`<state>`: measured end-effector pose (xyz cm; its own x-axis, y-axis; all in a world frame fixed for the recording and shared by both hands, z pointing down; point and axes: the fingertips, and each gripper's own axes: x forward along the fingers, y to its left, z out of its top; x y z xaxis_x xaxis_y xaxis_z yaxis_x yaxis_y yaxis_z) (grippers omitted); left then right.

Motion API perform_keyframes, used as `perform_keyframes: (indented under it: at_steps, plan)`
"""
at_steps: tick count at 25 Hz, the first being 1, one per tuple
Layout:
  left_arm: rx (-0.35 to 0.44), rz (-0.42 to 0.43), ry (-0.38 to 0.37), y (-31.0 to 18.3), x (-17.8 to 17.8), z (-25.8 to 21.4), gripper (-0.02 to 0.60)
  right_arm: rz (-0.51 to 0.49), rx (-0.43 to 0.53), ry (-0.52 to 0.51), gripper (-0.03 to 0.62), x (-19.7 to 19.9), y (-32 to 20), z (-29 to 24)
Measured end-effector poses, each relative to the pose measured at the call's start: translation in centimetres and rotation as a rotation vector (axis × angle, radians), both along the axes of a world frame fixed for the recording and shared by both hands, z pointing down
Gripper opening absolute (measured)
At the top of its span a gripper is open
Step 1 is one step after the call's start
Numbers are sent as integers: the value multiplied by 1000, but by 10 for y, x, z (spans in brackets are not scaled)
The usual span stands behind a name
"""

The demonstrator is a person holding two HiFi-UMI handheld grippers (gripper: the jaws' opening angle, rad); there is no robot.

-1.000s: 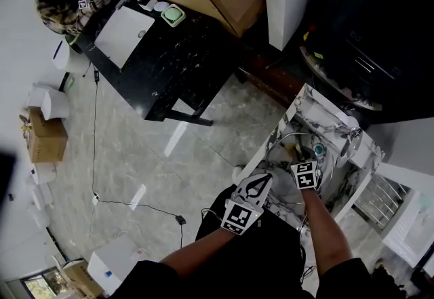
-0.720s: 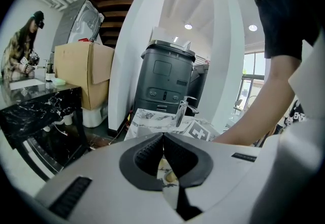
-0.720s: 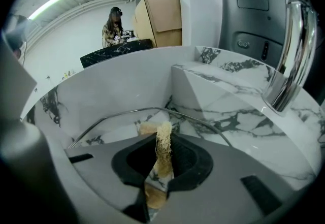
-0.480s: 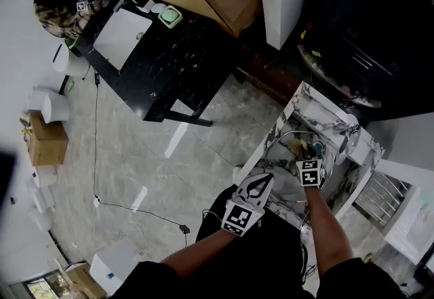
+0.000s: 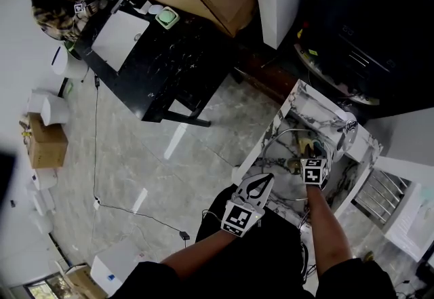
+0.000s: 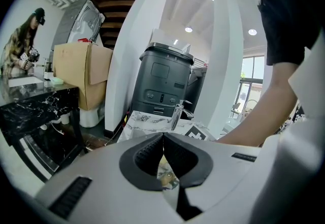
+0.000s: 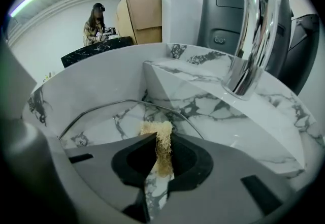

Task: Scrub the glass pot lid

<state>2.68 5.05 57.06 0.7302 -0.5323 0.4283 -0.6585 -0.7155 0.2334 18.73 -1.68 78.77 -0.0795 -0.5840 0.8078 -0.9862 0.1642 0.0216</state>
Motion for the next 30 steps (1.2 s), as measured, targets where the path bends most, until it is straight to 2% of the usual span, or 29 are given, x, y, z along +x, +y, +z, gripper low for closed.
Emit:
perform_keyframes:
  at_steps: [11, 17, 30]
  plan:
    - [6, 11, 0, 7, 4, -1, 17, 35, -17, 41, 60, 19, 14, -3]
    - [-4, 7, 12, 12, 6, -1, 17, -19, -6, 98, 60, 22, 21, -4]
    - [10, 20, 19, 23, 11, -4, 17, 1, -39, 139, 60, 36, 47, -5]
